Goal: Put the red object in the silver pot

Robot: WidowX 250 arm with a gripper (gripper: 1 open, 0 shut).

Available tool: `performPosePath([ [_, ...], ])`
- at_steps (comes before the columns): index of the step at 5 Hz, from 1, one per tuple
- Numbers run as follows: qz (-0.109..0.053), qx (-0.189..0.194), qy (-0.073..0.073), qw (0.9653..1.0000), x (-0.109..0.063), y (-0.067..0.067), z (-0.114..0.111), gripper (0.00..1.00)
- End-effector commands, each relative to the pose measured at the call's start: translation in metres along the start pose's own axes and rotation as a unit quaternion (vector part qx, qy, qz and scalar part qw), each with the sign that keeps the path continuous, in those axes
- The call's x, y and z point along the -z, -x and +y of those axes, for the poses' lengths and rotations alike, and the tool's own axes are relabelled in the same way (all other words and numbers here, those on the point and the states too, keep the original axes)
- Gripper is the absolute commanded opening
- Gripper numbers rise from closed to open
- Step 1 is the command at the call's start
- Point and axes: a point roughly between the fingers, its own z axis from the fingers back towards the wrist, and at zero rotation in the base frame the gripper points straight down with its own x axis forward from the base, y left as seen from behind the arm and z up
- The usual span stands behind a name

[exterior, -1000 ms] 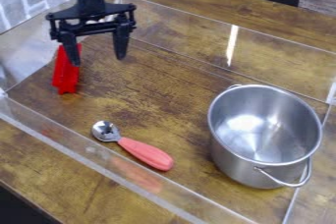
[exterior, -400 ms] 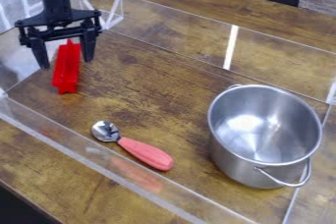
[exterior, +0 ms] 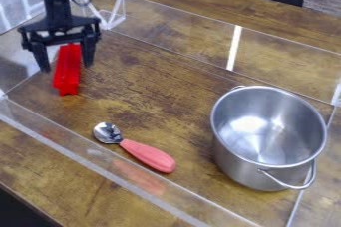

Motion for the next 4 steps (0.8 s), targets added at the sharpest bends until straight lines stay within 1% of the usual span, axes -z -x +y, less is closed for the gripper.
performPosePath([
  [1,-0.034,0.01,0.019,0.9992,-0.007,-0.014,-0.012,1.0],
  [3,-0.032,0.023,0.012,0.9992,-0.022,-0.037,-0.012,1.0],
  [4,-0.027,0.009,0.008,0.9996,-0.018,-0.048,-0.004,1.0],
])
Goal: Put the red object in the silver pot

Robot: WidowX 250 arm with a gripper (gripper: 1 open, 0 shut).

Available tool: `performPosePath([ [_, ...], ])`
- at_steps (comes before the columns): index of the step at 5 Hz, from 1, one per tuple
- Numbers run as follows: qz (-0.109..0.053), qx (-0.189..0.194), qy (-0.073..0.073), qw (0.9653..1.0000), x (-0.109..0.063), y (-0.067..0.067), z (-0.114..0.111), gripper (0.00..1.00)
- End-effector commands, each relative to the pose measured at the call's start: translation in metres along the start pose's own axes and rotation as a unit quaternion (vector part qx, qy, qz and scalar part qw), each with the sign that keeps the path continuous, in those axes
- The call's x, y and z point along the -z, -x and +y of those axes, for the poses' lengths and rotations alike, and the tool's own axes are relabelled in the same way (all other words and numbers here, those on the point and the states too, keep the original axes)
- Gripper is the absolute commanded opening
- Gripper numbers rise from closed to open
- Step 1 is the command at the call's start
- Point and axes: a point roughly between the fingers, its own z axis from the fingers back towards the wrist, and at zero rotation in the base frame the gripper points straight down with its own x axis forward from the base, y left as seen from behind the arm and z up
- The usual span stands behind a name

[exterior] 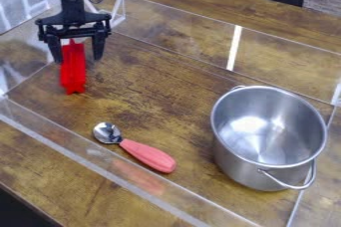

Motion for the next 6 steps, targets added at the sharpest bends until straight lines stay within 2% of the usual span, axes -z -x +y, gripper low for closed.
performPosePath([
  [1,-0.027,-0.022,0.01,0.9993,-0.02,-0.018,0.018,1.0],
  [3,-0.015,-0.004,0.016,0.9997,-0.01,-0.021,0.015,1.0],
  [5,-0.006,-0.02,0.015,0.9997,-0.007,-0.024,0.017,1.0],
  [6,-0.002,-0.046,0.011,0.9989,-0.006,-0.027,0.017,0.0],
])
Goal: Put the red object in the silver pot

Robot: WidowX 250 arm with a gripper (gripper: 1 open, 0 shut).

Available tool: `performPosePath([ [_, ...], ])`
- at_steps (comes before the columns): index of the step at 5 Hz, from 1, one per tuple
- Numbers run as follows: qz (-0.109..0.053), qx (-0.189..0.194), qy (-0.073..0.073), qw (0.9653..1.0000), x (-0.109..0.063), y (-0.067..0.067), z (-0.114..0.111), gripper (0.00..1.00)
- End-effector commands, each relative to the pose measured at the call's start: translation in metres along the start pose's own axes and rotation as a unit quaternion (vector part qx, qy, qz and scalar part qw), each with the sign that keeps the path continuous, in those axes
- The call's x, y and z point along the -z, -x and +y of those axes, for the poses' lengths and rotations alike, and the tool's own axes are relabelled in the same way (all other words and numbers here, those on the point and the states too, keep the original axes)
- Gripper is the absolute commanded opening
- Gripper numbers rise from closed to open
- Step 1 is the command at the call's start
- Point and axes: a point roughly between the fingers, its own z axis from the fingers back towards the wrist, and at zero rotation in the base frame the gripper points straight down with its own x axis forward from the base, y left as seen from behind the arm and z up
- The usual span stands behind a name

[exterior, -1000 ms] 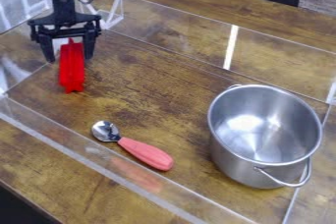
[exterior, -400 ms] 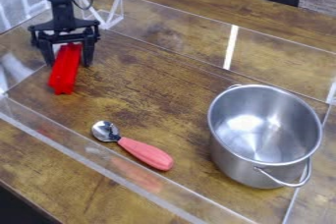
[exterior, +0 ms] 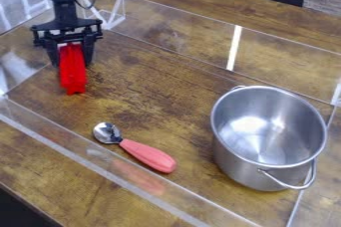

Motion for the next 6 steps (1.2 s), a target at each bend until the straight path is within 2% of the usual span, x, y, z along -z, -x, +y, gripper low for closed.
performPosePath([
  [1,-0.044,0.01,0.01,0.9989,-0.054,0.014,0.003,0.0],
  [2,-0.065,0.044,0.004,0.9969,-0.092,0.042,-0.008,0.0],
  [3,-0.085,0.08,0.015,0.993,-0.129,0.069,-0.029,0.0],
  [4,-0.09,0.124,0.039,0.9875,-0.148,0.093,-0.047,0.0],
  [5,-0.086,0.151,0.058,0.9831,-0.15,0.114,-0.067,0.0],
  [6,-0.075,0.198,0.077,0.9744,-0.147,0.147,-0.093,0.0],
])
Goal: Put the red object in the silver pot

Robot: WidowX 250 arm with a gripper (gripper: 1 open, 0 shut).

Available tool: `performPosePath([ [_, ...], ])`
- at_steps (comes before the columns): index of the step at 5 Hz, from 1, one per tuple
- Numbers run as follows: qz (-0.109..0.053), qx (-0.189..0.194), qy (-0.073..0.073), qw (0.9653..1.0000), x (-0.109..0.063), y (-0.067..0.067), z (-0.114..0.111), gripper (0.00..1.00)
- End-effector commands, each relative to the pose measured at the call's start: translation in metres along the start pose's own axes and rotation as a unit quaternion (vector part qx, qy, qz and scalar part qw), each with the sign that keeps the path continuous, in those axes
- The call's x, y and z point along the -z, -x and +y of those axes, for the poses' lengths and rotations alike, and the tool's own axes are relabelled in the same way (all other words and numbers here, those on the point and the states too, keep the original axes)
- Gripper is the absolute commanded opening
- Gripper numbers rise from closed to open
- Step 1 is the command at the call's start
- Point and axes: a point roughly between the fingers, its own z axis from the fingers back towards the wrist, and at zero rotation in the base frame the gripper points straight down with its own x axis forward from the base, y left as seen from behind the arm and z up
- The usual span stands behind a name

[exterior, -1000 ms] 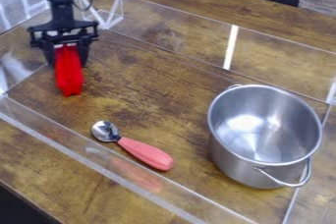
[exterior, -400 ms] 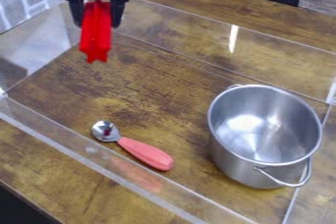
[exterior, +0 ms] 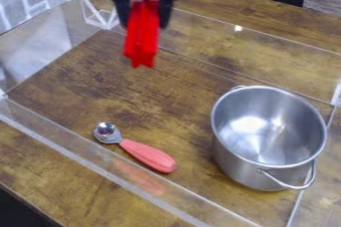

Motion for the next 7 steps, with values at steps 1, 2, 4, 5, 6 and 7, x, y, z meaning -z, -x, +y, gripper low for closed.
performPosePath([
  [1,-0.041,0.043,0.044,0.9973,-0.04,0.03,-0.038,0.0],
  [2,-0.041,0.095,0.059,0.9928,-0.043,0.05,-0.077,0.0],
  [4,-0.027,0.15,0.068,0.9859,-0.014,0.091,-0.11,0.0],
  [5,-0.027,0.223,0.06,0.9727,-0.002,0.096,-0.106,0.0],
  [6,-0.029,0.264,0.055,0.9626,-0.009,0.104,-0.102,0.0],
  [7,-0.034,0.27,0.049,0.9609,-0.021,0.104,-0.099,0.0],
])
